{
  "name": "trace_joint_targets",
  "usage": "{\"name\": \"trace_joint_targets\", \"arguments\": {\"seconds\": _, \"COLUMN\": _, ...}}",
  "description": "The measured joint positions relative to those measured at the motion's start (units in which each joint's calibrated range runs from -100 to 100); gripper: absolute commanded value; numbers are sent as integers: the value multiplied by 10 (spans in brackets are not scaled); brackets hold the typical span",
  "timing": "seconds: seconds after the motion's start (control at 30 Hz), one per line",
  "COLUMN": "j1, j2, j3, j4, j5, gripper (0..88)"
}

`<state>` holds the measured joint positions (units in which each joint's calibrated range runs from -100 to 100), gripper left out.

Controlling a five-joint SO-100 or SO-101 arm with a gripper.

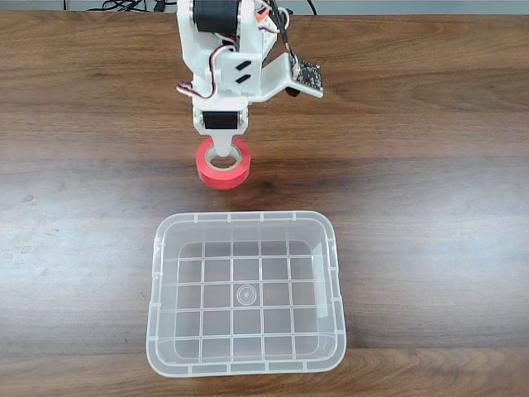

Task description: Grab the tape and place it in the box.

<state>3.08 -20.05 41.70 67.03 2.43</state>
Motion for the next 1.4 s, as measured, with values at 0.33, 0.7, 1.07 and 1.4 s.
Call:
{"name": "trace_joint_targets", "arguments": {"seconds": 0.33, "j1": -23, "j2": -116, "j3": -117, "j4": 109, "j5": 4, "gripper": 25}}
{"name": "trace_joint_targets", "arguments": {"seconds": 0.7, "j1": -24, "j2": -121, "j3": -239, "j4": 136, "j5": 5, "gripper": 28}}
{"name": "trace_joint_targets", "arguments": {"seconds": 1.07, "j1": -45, "j2": 85, "j3": -526, "j4": 136, "j5": 6, "gripper": 28}}
{"name": "trace_joint_targets", "arguments": {"seconds": 1.4, "j1": -45, "j2": 391, "j3": -742, "j4": 98, "j5": 4, "gripper": 28}}
